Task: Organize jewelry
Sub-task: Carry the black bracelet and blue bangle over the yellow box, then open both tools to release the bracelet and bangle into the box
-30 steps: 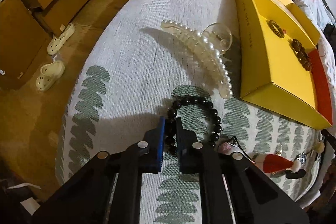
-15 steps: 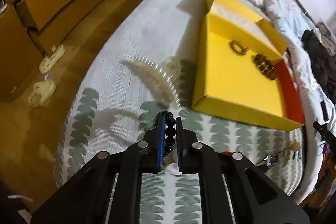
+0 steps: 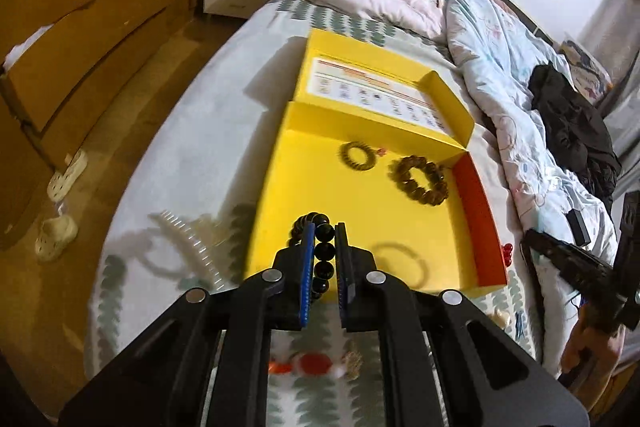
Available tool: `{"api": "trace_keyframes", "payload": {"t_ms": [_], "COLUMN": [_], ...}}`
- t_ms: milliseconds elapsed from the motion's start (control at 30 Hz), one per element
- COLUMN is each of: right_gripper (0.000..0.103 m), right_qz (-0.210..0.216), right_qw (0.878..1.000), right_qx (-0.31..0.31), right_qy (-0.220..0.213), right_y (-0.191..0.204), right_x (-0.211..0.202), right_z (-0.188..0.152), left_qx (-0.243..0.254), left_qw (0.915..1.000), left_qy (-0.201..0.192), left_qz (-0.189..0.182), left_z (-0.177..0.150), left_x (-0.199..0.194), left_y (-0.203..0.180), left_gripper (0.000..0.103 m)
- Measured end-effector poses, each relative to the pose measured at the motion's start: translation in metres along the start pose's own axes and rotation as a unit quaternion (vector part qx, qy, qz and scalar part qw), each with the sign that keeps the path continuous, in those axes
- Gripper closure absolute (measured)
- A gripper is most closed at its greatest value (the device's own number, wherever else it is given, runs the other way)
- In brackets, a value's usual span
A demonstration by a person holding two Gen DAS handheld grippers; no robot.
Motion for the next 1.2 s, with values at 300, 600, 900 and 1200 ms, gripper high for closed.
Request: {"api": "trace_keyframes", "payload": {"t_ms": [300, 600, 900, 1200], "right_gripper": [0.089, 0.089, 0.089, 0.083], "right_qz": [-0.004, -0.023, -0.036, -0.036], "right_qw": [0.998, 0.994, 0.991, 0.992], "right_qx": [-0.004, -0.005, -0.008, -0.003], "right_qy": [0.059, 0.105, 0.128, 0.121], "right_y": [-0.007, -0.017, -0.019, -0.023], "right_x": [0.070, 0.122, 0.148, 0.153], "right_z": [0.002, -0.013, -0.018, -0.017], "left_qx": [0.017, 0.015, 0.003, 0.006], "left_qw": [0.9988, 0.9953, 0.9926, 0.9896], "left_qy": [0.046, 0.092, 0.121, 0.142], "left_qz": [-0.005, -0.026, 0.010, 0.021], "left_z": [0.017, 0.019, 0.015, 0.007], "left_x": [0.068, 0.121, 0.160, 0.178], "left_y": [-0.043, -0.051, -0.024, -0.016], "left_gripper": [0.093, 0.093, 0.093, 0.093]}}
Point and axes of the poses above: each gripper's, at about its wrist camera, not at the fingertips, and x roughly the way its jaws point, y to its left, z to its top, the point moved 8 cm from there along x, roughly the way its jaws point, and after that the axes turned 3 degrees about z, right-handed, at the moved point
